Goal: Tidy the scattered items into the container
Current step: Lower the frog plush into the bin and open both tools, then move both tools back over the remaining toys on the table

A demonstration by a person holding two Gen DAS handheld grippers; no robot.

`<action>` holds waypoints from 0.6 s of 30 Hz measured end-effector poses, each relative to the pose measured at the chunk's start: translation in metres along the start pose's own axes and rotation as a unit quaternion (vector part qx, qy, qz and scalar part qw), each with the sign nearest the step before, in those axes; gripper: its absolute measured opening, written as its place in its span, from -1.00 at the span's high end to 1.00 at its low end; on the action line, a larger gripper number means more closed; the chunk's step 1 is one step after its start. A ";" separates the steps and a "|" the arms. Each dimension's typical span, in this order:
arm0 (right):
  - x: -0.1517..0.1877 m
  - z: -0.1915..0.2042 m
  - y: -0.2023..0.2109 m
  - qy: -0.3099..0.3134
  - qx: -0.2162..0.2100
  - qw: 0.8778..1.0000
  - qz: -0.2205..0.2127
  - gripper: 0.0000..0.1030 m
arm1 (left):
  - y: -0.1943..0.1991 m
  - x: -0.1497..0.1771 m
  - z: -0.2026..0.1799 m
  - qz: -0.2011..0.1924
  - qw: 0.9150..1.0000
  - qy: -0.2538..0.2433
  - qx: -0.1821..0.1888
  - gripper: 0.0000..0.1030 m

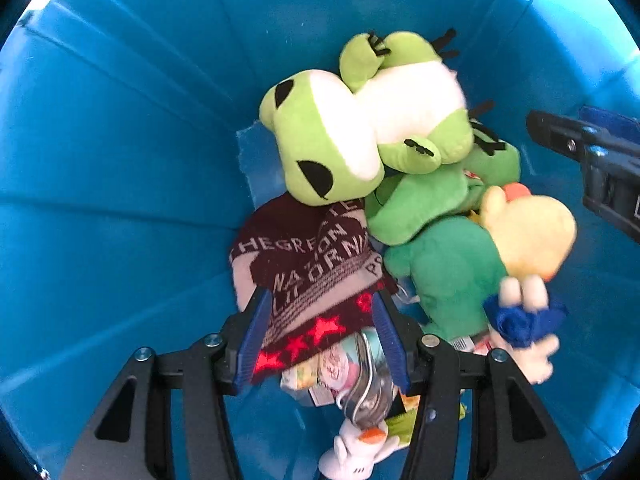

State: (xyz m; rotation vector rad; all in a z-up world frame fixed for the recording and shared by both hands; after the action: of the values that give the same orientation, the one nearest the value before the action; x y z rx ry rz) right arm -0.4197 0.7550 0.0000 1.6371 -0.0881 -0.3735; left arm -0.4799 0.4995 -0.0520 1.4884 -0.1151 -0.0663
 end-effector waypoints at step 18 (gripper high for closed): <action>0.055 0.012 0.108 0.008 0.033 0.999 -0.030 -0.73 | 0.102 0.067 0.022 -0.099 0.995 0.008 0.015 0.00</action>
State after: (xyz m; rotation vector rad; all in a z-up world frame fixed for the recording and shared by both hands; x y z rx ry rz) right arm -0.3533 0.7163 0.0948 1.7098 -0.0402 -0.4070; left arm -0.4189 0.4782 0.0535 1.5268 0.0441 -0.2137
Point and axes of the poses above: each gripper's, at about its wrist camera, not at the fingertips, and y roughly against the way its jaws point, z to its left, x to its underside, the point moved 3 cm from there along -y, roughly the way its jaws point, and after that the axes turned 3 degrees about z, right-handed, at the moved point
